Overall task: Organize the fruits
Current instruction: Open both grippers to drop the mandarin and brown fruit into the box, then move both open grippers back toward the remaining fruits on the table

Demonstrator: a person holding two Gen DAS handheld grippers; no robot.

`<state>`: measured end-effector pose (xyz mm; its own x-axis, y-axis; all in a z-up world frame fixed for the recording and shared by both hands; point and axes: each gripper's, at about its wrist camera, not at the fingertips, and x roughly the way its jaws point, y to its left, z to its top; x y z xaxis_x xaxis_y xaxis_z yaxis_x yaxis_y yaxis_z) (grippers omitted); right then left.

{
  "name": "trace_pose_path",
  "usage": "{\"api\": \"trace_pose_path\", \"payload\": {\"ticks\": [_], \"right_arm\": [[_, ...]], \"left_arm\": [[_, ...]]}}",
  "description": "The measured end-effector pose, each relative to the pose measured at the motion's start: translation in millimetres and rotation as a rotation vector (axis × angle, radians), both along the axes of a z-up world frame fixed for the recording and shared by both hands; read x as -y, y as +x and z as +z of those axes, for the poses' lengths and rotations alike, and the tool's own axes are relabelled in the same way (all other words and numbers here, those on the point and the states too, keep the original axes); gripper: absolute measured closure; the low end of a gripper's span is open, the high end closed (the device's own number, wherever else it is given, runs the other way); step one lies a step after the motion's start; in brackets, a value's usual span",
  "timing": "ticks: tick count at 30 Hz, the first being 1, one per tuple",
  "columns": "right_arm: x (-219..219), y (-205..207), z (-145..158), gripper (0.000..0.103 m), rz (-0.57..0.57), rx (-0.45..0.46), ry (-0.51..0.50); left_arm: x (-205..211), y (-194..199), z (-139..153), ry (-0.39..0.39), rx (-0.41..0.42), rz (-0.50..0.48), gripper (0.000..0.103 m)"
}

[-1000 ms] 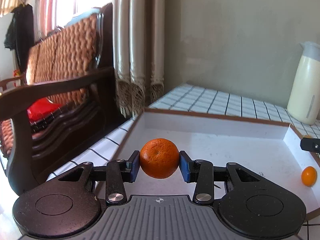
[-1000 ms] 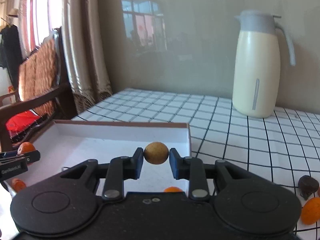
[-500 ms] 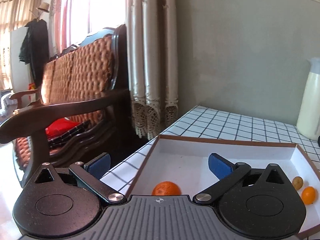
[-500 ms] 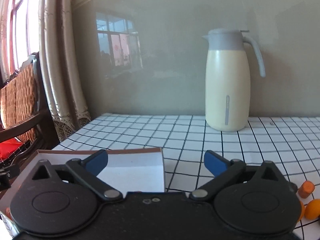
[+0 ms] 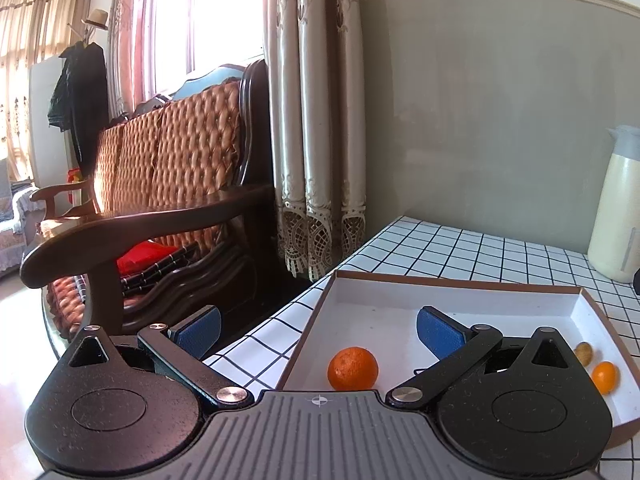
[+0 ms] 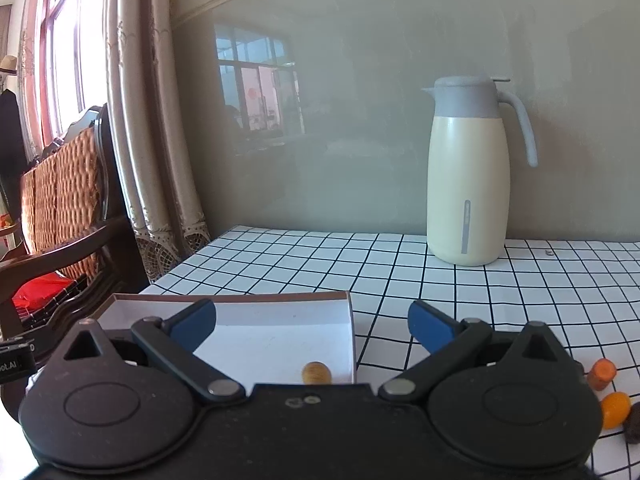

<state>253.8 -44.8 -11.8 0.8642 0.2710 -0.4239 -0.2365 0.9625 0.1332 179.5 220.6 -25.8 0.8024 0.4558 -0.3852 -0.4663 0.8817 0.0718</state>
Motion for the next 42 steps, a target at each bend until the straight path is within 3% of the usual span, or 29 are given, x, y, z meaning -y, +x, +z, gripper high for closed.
{"api": "trace_pose_path", "payload": {"ticks": [7,14,30,42], "right_arm": [[20,-24,11,0.006,-0.013,-0.004,0.029],[51,-61,14,0.006,-0.017,0.023,0.021],[139,-110,-2,0.006,-0.163,0.001,0.079],[187,-128,-13,0.006,-0.268,-0.013,0.087]], "left_arm": [[5,-16,6,-0.033,0.006,-0.038,0.0],[32,-31,17,-0.011,0.01,-0.092,0.0],[131,-42,28,0.004,0.035,-0.297,0.0],[209,-47,11,0.0,-0.013,-0.481,0.0]]}}
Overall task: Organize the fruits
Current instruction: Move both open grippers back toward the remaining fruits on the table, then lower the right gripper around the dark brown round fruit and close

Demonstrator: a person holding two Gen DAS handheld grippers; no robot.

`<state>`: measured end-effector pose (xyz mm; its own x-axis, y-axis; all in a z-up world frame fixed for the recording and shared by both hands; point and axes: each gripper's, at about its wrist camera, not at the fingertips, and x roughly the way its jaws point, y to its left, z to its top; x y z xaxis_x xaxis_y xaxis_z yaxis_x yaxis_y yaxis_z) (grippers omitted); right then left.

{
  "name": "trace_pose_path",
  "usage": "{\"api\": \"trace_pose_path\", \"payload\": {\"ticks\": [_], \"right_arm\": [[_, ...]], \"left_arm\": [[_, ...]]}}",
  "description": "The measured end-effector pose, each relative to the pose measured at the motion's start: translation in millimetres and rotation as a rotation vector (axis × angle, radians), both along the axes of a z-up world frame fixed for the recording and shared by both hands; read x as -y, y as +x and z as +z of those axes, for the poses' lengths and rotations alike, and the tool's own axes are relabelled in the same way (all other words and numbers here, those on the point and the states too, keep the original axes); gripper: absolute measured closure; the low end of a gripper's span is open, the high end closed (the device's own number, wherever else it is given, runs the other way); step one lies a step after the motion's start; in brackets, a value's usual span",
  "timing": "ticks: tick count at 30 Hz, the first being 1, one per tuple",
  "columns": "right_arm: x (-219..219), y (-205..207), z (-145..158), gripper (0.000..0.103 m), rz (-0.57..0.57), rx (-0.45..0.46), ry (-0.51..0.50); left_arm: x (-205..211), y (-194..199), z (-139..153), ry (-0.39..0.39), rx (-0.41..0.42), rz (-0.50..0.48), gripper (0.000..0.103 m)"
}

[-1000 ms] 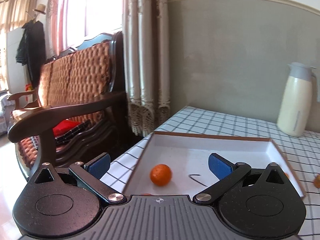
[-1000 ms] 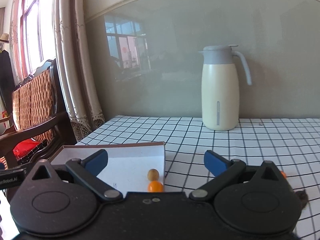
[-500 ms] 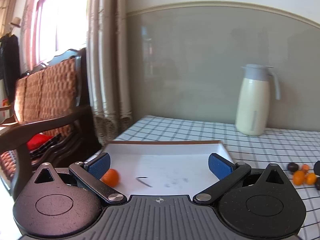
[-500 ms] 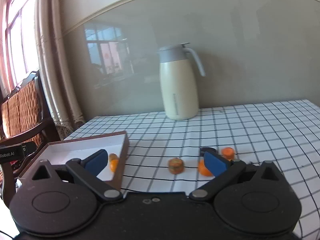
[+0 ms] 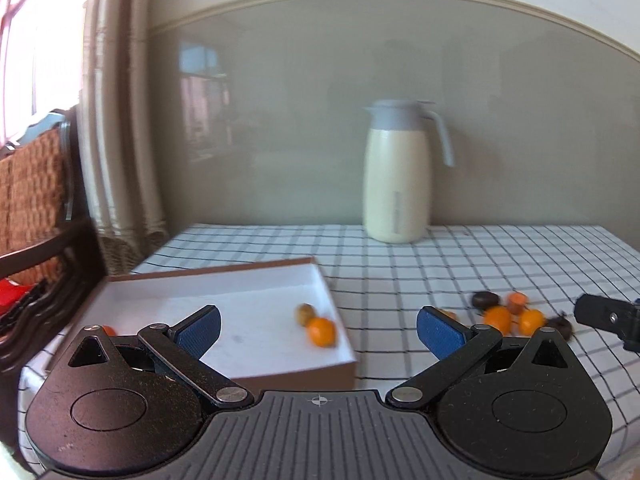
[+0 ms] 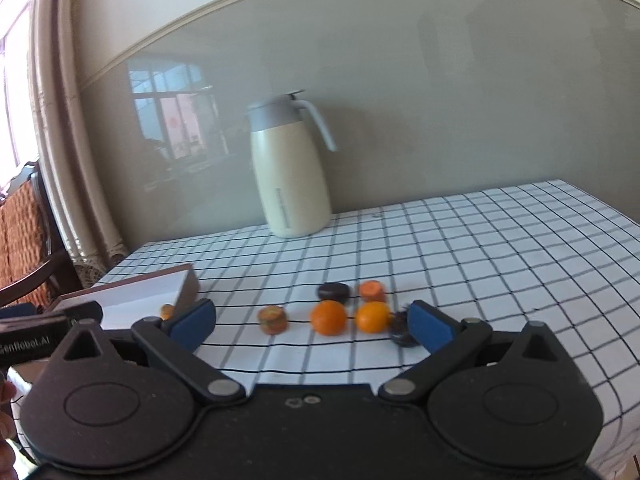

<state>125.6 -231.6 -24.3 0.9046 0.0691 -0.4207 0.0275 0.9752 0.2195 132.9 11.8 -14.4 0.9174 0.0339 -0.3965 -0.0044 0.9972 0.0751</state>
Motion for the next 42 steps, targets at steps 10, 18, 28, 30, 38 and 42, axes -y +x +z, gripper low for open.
{"api": "trace_pose_path", "payload": {"ticks": [10,18,28,30,38,42], "right_arm": [[33,-7,-11,0.006,-0.077,-0.021,0.014],[45,-2,-17,0.006,-0.095,-0.031,0.009],[56,11,-36,0.006,-0.126,-0.055,0.004],[58,14,-40,0.006,-0.132,-0.062,0.002],[57,25,-47,0.009,-0.134,-0.067,-0.036],[57,32,-50,0.012,-0.119,-0.069,-0.044]], "left_arm": [[42,7,-14,-0.01,-0.033,-0.08,0.0],[62,18,-24,-0.012,-0.053,-0.12,0.0],[73,34,-46,-0.015,-0.068,-0.134,0.0],[73,38,-50,-0.022,-0.071,-0.128,0.0],[78,59,-59,-0.031,-0.081,-0.131,0.0],[83,69,-63,-0.029,-0.082,-0.141,0.0]]}}
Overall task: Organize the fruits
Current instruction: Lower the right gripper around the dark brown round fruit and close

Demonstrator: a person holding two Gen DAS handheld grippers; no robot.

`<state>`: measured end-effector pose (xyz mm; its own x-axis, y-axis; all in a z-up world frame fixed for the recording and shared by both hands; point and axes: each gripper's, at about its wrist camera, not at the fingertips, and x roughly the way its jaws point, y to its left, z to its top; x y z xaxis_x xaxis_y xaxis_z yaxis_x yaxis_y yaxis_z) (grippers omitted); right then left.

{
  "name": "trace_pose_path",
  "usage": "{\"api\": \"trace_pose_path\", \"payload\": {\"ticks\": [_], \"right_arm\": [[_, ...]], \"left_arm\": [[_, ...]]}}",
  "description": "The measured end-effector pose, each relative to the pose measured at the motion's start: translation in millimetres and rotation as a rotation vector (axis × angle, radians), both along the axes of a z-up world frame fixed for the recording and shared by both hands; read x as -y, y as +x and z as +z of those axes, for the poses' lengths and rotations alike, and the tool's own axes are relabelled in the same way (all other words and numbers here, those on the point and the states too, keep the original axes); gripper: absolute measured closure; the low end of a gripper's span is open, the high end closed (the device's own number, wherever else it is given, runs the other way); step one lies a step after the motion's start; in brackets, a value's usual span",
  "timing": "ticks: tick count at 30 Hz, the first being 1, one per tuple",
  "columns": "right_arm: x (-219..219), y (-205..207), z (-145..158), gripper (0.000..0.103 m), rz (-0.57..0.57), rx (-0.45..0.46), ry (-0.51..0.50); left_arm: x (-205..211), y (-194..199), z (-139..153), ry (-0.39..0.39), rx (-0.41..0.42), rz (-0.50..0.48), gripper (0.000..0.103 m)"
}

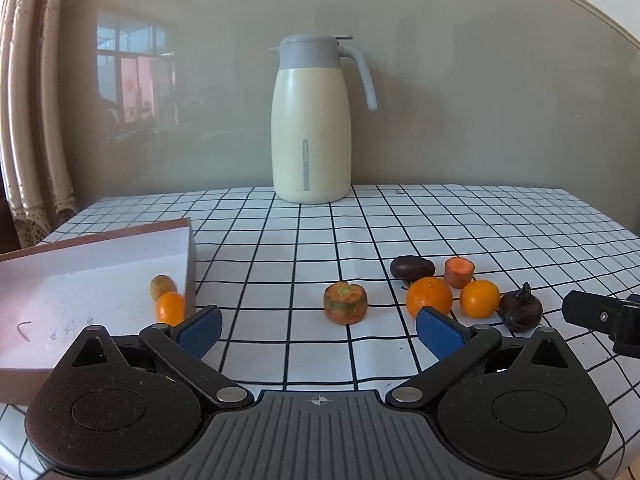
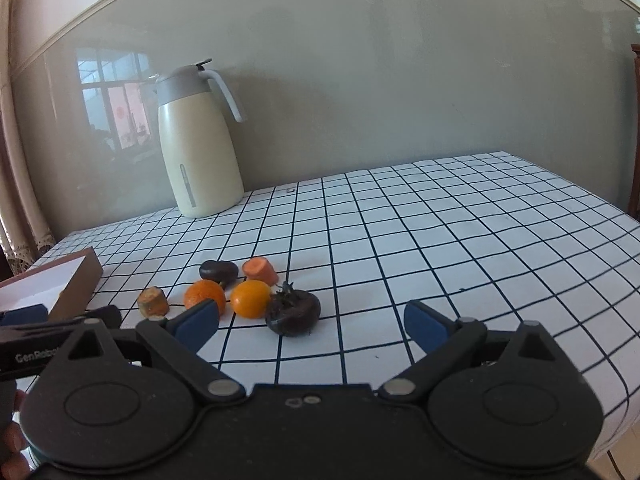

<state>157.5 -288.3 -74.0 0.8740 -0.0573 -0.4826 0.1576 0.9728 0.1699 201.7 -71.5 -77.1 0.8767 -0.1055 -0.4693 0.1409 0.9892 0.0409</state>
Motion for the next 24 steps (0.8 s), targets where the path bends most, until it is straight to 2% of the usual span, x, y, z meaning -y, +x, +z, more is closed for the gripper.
{"api": "trace_pose_path", "payload": {"ticks": [8,10,17,21,24], "right_arm": [[4,11,-7,0.019,0.01,-0.018,0.017],[4,13,-7,0.019,0.012,-0.019,0.019],[3,22,-12,0.026,0.018,-0.038,0.02],[1,29,-15,0.029,0.027,-0.057,0.021],[-1,33,-16,0.03,0.027,-0.066,0.016]], "left_arm": [[6,13,-10,-0.002,-0.017,-0.006,0.0],[7,16,-12,0.004,-0.022,-0.005,0.006],[7,30,-17,0.011,-0.033,0.01,0.007],[10,38,-19,0.007,-0.048,0.002,0.013],[13,45,-22,0.001,-0.07,-0.008,0.023]]}}
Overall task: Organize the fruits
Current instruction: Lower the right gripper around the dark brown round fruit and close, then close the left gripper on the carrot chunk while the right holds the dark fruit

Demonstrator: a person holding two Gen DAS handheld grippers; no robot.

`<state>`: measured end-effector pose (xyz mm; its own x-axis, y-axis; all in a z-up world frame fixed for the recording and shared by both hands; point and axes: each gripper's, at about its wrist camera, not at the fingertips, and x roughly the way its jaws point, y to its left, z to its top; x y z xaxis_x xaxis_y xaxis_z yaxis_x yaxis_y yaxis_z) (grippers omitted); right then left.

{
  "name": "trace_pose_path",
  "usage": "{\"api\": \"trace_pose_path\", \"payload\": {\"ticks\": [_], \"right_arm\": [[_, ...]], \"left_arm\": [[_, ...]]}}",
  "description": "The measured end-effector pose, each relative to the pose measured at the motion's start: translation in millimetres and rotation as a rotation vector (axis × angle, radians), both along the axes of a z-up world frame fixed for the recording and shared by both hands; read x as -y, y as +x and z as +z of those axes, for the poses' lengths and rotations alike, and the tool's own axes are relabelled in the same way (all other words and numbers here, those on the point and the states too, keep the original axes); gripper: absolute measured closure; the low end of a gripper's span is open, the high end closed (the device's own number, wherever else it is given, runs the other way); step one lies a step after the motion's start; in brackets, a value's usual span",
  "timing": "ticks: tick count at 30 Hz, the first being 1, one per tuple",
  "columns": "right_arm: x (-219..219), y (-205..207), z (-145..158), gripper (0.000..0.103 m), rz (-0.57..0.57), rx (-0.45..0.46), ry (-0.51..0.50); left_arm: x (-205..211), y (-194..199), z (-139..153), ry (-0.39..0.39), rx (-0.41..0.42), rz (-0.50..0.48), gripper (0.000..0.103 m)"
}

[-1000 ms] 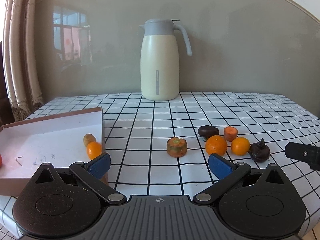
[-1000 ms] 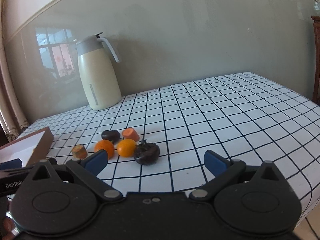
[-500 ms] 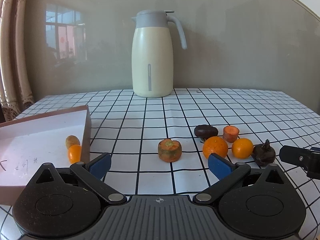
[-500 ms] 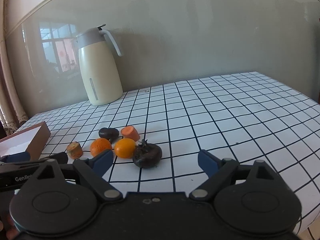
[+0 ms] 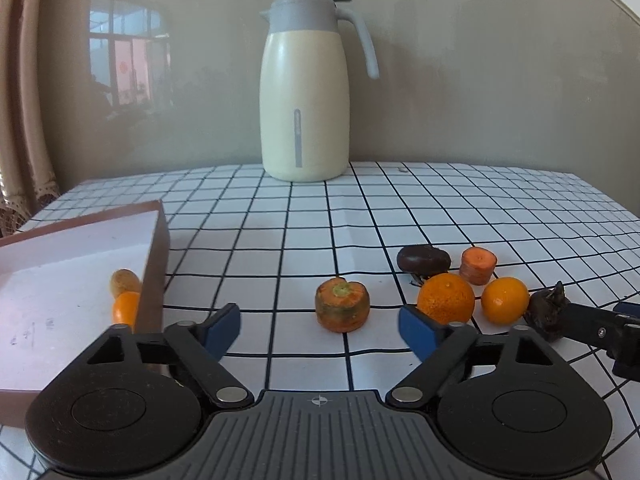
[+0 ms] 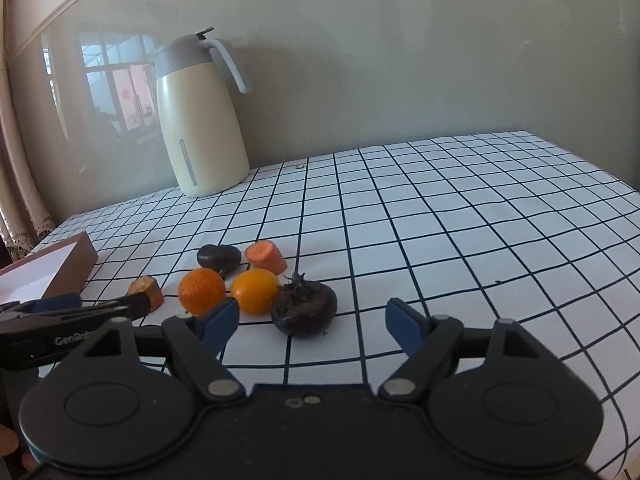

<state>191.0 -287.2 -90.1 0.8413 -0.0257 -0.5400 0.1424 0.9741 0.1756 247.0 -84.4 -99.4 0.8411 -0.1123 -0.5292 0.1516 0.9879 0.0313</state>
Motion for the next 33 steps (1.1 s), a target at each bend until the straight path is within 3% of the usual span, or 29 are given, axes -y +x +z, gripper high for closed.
{"api": "trace_pose_path", "payload": {"ticks": [3,12,16,22,23,33], "right_arm": [[1,6,-2,0.034,-0.005,-0.017,-0.001],[6,22,-6,0.04,-0.018,-0.059,0.014],[6,29,-8,0.054,-0.002,-0.077,0.027],[-3,34,-10,0.062,0.023,-0.094,-0.003],[-3,34,-10,0.067,0.025,-0.094,-0.008],[-4,33,-11,0.067,0.026,-0.088,-0.014]], "left_arm": [[4,8,-4,-0.008,-0.025,-0.005,0.031],[11,24,-8,-0.031,-0.046,-0.009,0.034],[14,29,-10,-0.041,-0.07,-0.02,0.053],[16,29,-11,-0.038,-0.072,-0.027,0.058],[16,29,-11,-0.036,-0.072,-0.031,0.059],[16,30,-10,-0.038,-0.073,-0.023,0.061]]}}
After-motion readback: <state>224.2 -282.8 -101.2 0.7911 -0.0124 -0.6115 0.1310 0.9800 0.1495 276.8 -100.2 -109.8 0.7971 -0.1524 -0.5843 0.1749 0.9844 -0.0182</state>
